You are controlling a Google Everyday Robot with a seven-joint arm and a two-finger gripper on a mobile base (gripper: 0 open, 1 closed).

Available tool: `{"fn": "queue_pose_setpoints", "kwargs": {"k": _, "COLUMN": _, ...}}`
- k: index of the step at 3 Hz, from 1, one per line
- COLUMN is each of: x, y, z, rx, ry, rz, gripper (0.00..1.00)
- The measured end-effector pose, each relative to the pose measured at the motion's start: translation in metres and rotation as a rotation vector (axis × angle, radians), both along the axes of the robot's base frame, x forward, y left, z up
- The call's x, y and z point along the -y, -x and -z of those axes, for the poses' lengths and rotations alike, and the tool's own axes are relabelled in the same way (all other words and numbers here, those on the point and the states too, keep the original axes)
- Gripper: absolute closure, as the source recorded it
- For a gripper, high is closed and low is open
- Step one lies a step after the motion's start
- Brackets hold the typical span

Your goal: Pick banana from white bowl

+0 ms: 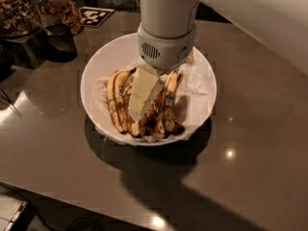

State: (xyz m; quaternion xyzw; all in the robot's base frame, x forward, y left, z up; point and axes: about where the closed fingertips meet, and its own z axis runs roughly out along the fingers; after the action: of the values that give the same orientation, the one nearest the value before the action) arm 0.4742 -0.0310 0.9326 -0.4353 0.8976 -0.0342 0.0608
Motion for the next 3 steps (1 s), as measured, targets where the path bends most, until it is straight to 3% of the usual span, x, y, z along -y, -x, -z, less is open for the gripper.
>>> {"fn": "queue_pose_setpoints", "kwargs": {"k": 1, "x": 0.0050, "y": -0.0068, "z": 0.0035, "rx": -0.024, "ry": -0.026, "rz": 0.082, "gripper": 0.00}}
{"fn": "queue_pose_setpoints", "kwargs": {"k": 3, "x": 0.0083, "y": -0.0156, "z": 0.0105, "rx": -0.059, "ry": -0.051, "rz": 0.164, "gripper": 0.05}}
